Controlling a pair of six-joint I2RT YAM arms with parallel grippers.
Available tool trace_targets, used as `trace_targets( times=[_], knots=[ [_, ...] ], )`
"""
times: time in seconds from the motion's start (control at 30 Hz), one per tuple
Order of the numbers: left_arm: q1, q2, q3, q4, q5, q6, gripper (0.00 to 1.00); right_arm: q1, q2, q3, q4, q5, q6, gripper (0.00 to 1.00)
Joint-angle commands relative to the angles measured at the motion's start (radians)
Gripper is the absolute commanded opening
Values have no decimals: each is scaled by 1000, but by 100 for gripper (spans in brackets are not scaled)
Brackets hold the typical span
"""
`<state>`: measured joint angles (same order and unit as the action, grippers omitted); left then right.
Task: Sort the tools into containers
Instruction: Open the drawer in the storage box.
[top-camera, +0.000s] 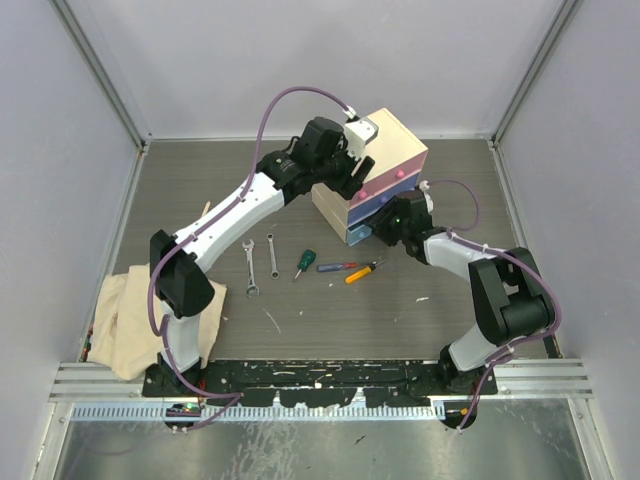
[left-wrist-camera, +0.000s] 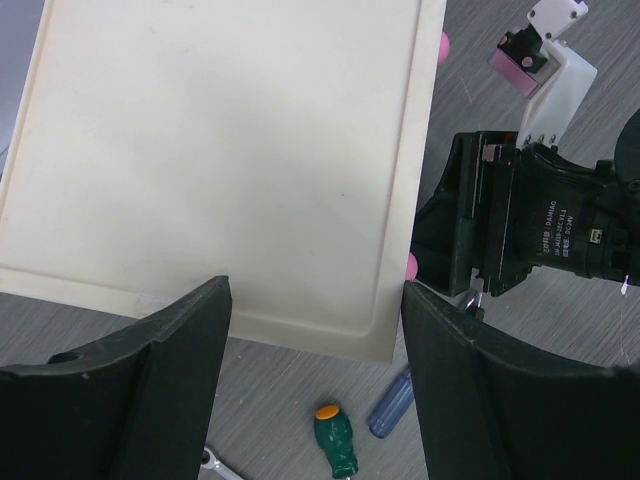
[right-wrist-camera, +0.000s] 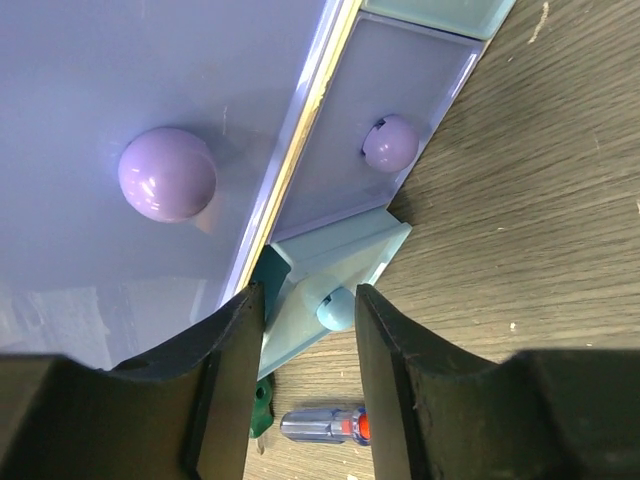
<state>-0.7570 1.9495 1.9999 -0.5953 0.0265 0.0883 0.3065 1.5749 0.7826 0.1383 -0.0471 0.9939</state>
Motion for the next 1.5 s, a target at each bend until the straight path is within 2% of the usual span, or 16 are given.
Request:
trace_targets(
  times=[0.0, 0.23, 0.4, 0.87, 1.47],
  knots=[
    [12, -1, -19, -60, -18, -5, 69, 8, 20, 46, 3, 11, -16, 44],
    [12, -3, -20, -61, -23, -4, 68, 9, -29, 75, -102, 48, -75, 37],
    [12, 2, -19, -61, -26, -2, 68, 8, -36, 122, -245, 53, -161, 35],
    [12, 5, -18, -67, -35, 2, 68, 6, -122, 61, -350, 118, -227, 33],
    [12, 5, -20, -66, -41, 7, 69, -34, -252, -40, -422, 78, -255, 30]
  ],
)
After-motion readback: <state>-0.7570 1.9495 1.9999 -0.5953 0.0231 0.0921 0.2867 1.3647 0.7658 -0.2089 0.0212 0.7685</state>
